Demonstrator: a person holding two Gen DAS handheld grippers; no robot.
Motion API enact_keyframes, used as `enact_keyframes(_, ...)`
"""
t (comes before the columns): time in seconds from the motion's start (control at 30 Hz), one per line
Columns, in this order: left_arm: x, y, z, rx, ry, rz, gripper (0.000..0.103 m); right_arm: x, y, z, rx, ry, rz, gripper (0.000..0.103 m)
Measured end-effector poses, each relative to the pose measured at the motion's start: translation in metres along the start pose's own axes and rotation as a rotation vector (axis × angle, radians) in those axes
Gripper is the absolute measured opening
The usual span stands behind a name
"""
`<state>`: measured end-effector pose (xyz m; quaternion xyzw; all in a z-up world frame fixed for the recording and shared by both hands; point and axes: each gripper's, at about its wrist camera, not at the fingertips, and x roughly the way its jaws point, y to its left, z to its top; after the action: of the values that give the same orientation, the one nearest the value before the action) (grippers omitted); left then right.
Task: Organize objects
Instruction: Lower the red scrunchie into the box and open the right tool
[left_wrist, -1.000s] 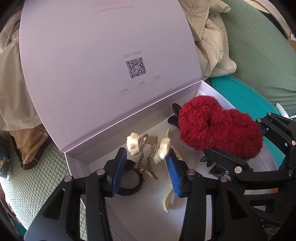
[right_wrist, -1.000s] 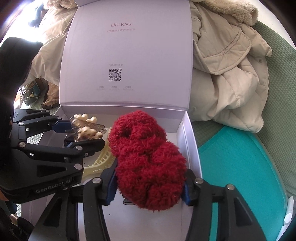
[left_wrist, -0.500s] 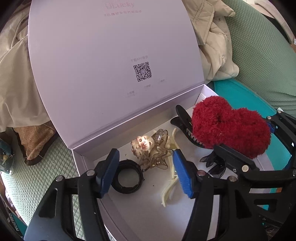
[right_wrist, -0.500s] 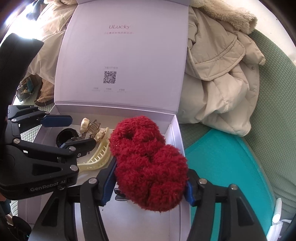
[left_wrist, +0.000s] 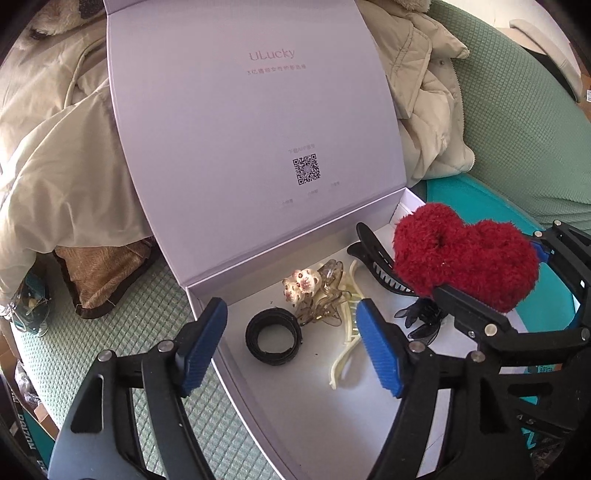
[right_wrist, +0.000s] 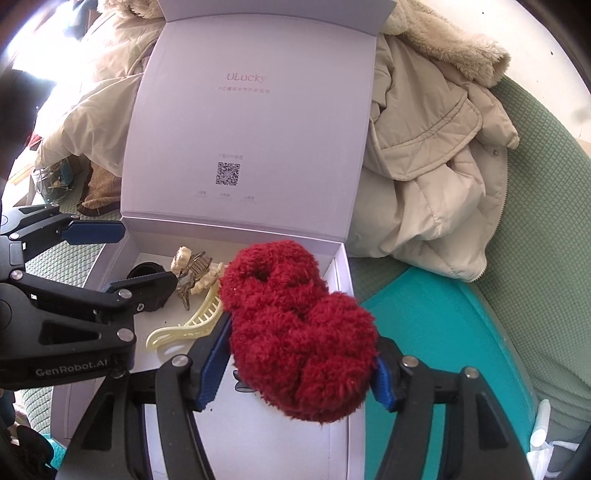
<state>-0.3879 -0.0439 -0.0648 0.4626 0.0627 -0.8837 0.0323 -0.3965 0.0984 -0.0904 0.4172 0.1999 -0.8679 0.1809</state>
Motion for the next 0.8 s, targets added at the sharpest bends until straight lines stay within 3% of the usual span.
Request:
enact_keyframes(0.13, -0.016, 0.007, -0.003, -0.012, -0.017, 0.011, 0.076, -0.006, 0.006, 0.001, -0.023, 0.006, -0.017, 0.073)
enact_keyframes(0.8, -0.107, 0.023, -0.008, -0.035, -0.092, 0.045, 0.080, -0.065, 0.011, 0.004, -0.026, -0.079, -0.002, 0.076)
